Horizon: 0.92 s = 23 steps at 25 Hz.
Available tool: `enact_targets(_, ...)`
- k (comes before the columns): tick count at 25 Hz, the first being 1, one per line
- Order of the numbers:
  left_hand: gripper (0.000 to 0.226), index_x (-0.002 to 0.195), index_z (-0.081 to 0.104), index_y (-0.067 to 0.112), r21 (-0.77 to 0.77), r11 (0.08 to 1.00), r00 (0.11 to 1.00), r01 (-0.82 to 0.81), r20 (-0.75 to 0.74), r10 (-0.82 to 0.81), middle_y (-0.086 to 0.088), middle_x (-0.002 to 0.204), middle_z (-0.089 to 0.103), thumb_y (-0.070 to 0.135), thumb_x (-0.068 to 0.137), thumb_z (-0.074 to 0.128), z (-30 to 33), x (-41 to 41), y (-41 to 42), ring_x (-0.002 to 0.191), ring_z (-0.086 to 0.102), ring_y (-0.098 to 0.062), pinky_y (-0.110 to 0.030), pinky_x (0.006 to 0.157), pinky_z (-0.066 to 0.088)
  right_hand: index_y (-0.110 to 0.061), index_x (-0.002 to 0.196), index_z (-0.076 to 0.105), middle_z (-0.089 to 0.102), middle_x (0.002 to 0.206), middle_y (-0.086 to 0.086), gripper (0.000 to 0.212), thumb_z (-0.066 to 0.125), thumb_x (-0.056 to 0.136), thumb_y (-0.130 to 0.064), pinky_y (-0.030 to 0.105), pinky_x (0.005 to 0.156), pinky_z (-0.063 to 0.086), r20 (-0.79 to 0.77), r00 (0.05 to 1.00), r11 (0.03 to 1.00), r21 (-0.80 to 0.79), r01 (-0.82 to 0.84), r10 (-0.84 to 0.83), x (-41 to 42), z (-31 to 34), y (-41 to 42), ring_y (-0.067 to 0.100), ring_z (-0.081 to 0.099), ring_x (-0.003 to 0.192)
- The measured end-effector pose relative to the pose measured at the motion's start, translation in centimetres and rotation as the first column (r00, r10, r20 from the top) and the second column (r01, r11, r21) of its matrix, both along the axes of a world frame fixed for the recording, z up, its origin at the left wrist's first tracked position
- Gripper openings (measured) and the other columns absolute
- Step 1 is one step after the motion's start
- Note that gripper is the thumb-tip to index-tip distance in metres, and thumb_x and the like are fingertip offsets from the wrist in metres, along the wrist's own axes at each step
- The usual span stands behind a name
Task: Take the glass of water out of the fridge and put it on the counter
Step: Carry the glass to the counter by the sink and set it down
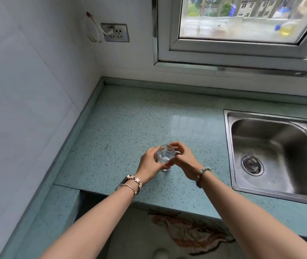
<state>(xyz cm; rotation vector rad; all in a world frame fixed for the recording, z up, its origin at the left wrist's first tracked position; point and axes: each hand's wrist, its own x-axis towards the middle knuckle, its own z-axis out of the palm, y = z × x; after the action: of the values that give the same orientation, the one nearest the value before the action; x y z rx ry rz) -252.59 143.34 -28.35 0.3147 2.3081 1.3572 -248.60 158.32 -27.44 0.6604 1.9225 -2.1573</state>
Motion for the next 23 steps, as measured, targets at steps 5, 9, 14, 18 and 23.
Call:
enact_targets(5, 0.074, 0.131, 0.058, 0.019, -0.008, 1.0, 1.0, -0.004, 0.002, 0.004, -0.001, 0.123, 0.059, 0.022, 0.064, 0.089, -1.3, 0.6, 0.0, 0.105, 0.062, -0.012, -0.011, 0.082, 0.047, -0.014, 0.103, 0.059, 0.06, 0.114, 0.012, 0.062, 0.066, 0.048, 0.013, 0.033, 0.066, 0.055, 0.019, 1.0, 1.0, 0.007, -0.002, 0.002, 0.7, -0.4, -0.3, 0.029, 0.061, 0.104)
enact_targets(9, 0.076, 0.132, 0.057, 0.02, -0.004, 1.0, 1.0, -0.005, 0.0, 0.005, -0.001, 0.125, 0.059, 0.026, 0.063, 0.089, -1.9, 0.8, 0.0, 0.109, 0.062, -0.015, -0.016, 0.087, 0.05, -0.012, 0.107, 0.057, 0.058, 0.115, 0.013, 0.062, 0.064, 0.054, 0.019, 0.037, 0.069, 0.058, 0.005, 1.0, 1.0, -0.016, 0.02, -0.02, 1.1, -1.1, -0.3, 0.029, 0.061, 0.104)
enact_targets(14, 0.094, 0.144, 0.042, 0.024, -0.071, 0.996, 0.999, 0.052, 0.012, -0.051, -0.005, 0.141, 0.051, 0.033, 0.063, 0.088, -1.5, 1.0, 0.0, 0.121, 0.056, -0.017, -0.032, 0.101, 0.048, -0.009, 0.12, 0.054, 0.056, 0.125, 0.017, 0.062, 0.054, 0.066, 0.022, 0.029, 0.062, 0.057, 0.014, 0.999, 0.999, -0.017, 0.03, -0.03, 1.5, -0.9, -0.9, 0.026, 0.059, 0.106)
enact_targets(18, 0.123, 0.155, 0.004, 0.023, -0.138, 0.979, 0.972, 0.15, 0.204, -0.12, -0.006, 0.161, 0.023, 0.041, 0.064, 0.085, 2.5, 0.8, -1.7, 0.144, 0.03, -0.025, -0.047, 0.116, 0.03, -0.014, 0.144, 0.038, 0.045, 0.133, 0.009, 0.08, 0.06, 0.074, 0.017, 0.027, 0.074, 0.053, 0.021, 0.999, 0.999, 0.002, 0.047, -0.047, 2.8, 2.4, 0.4, 0.018, 0.055, 0.108)
enact_targets(23, 0.081, 0.148, 0.033, 0.015, 0.237, 0.971, 0.968, 0.015, 0.241, -0.073, -0.01, 0.149, 0.045, 0.066, 0.086, 0.047, 15.7, 0.0, -3.3, 0.13, 0.05, -0.024, -0.047, 0.112, 0.038, -0.021, 0.141, 0.044, 0.051, 0.141, 0.011, 0.067, 0.072, 0.08, -0.025, 0.045, 0.107, 0.042, -0.136, 0.951, 0.944, -0.224, 0.242, -0.276, 5.0, 12.6, 3.2, 0.027, 0.053, 0.125)
